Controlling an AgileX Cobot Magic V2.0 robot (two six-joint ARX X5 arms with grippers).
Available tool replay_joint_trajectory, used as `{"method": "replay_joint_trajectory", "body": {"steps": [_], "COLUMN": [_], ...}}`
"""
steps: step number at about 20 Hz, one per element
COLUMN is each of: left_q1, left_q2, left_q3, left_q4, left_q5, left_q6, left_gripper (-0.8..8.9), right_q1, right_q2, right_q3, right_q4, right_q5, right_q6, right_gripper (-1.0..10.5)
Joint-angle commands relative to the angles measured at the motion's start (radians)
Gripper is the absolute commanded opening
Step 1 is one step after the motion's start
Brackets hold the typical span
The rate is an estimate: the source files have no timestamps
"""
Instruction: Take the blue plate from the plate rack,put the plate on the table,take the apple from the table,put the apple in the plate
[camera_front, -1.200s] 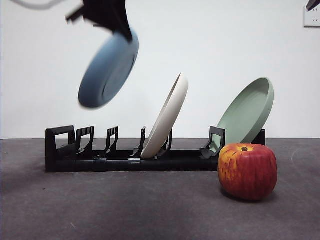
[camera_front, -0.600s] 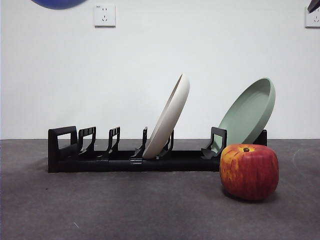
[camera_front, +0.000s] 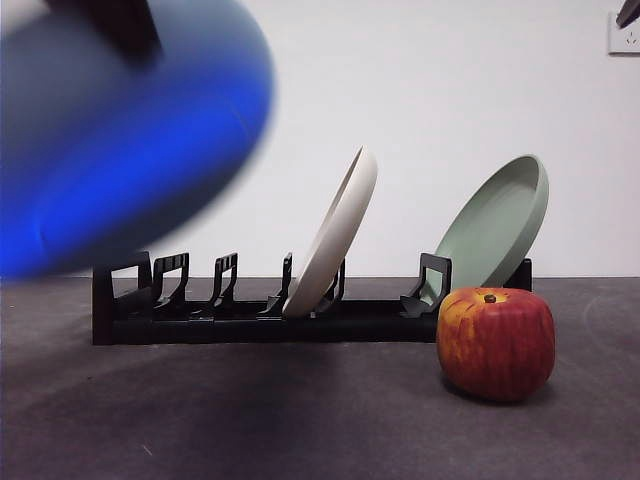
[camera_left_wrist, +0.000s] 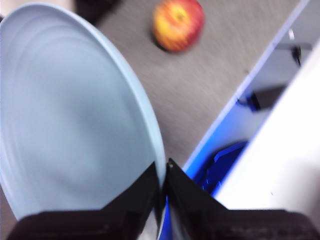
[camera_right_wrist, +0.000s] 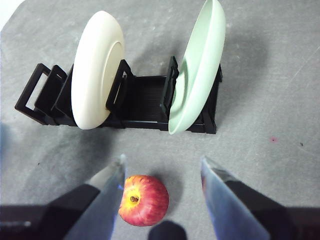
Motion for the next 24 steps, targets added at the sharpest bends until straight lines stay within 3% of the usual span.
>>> {"method": "replay_joint_trajectory", "body": {"steps": [1,5,10,14,15,17,18,24], "left_q1": [-0.034,-0.049,-0.049,-0.049,-0.05,-0.047,-0.039,-0.03], "left_q2": [0.076,0.285,0.52,0.609,0.609,0.607,0.603,0.49], "left_q3": [-0.024,-0.024,-0.024,-0.024,-0.024,-0.02,-0.018,0.089], "left_q4": [0.076,0.157,0.269,0.343,0.349,0.354,0.353,0.327], "left_q5": [-0.011,-0.116,-0.158,-0.156,-0.153,-0.151,-0.15,-0.161], "left_q6": [-0.018,0.046,0.098,0.129,0.129,0.11,0.11,0.086], "left_gripper": [-0.08,-0.08,-0.08,0.17,1.35,5.0,5.42,5.39], "right_q1": [0.002,0.002,0.002,0.002,0.002,0.002,0.002,0.003], "right_q2": [0.0,0.0,0.001,0.002,0.003,0.003,0.003,0.019], "right_q3": [0.003,0.003,0.003,0.003,0.003,0.003,0.003,0.003], "right_q4": [0.004,0.002,-0.003,-0.005,-0.006,-0.017,-0.02,-0.04], "right_q5": [0.003,0.003,0.003,0.003,0.003,0.002,0.002,-0.004], "right_q6": [-0.008,-0.008,-0.008,-0.008,-0.008,-0.008,-0.008,-0.008], "right_gripper": [2.5,2.5,2.5,2.5,2.5,2.5,2.5,2.6]}}
